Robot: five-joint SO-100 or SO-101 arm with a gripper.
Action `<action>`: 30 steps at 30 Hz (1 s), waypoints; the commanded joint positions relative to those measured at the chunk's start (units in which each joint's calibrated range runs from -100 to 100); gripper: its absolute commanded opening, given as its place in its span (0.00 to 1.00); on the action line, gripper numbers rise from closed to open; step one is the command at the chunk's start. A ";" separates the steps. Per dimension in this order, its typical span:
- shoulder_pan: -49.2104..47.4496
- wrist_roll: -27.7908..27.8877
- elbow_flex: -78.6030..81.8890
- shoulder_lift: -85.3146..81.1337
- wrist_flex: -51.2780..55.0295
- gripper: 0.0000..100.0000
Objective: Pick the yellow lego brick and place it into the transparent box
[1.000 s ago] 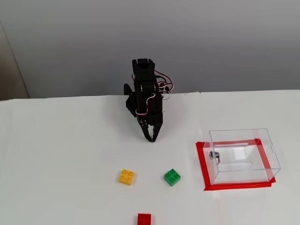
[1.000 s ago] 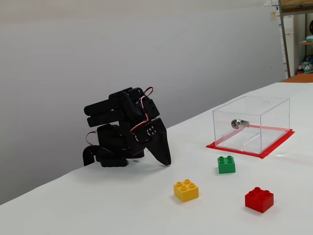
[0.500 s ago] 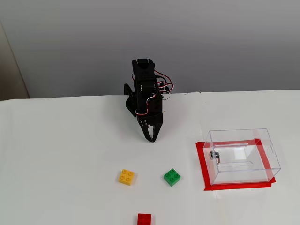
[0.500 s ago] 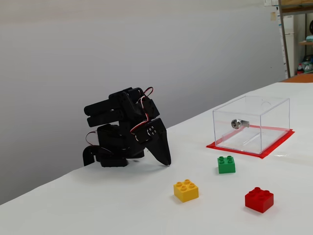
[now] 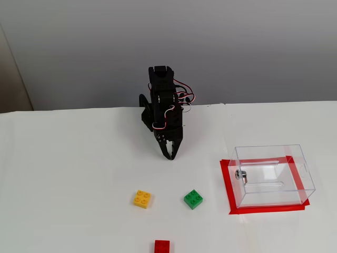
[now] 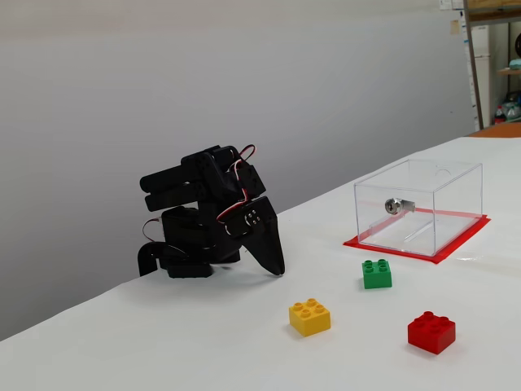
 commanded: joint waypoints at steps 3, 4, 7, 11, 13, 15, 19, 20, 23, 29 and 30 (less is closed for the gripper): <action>0.56 0.19 -0.62 -0.51 -0.14 0.02; 0.64 0.30 -0.53 -0.51 -0.84 0.02; -0.47 -0.12 0.64 -0.51 -8.23 0.02; -4.24 0.25 2.90 -0.51 -18.59 0.02; -5.35 -0.07 4.62 -0.51 -22.51 0.02; -6.46 -0.12 5.98 -0.51 -24.42 0.02; -7.65 -0.17 5.34 -0.51 -24.77 0.02; -7.57 -0.17 4.89 -0.51 -24.77 0.02; -7.50 -0.22 3.44 -0.51 -23.90 0.01; -5.43 -4.50 0.01 -0.51 -23.81 0.02; -5.06 -4.92 -0.71 -0.51 -23.81 0.02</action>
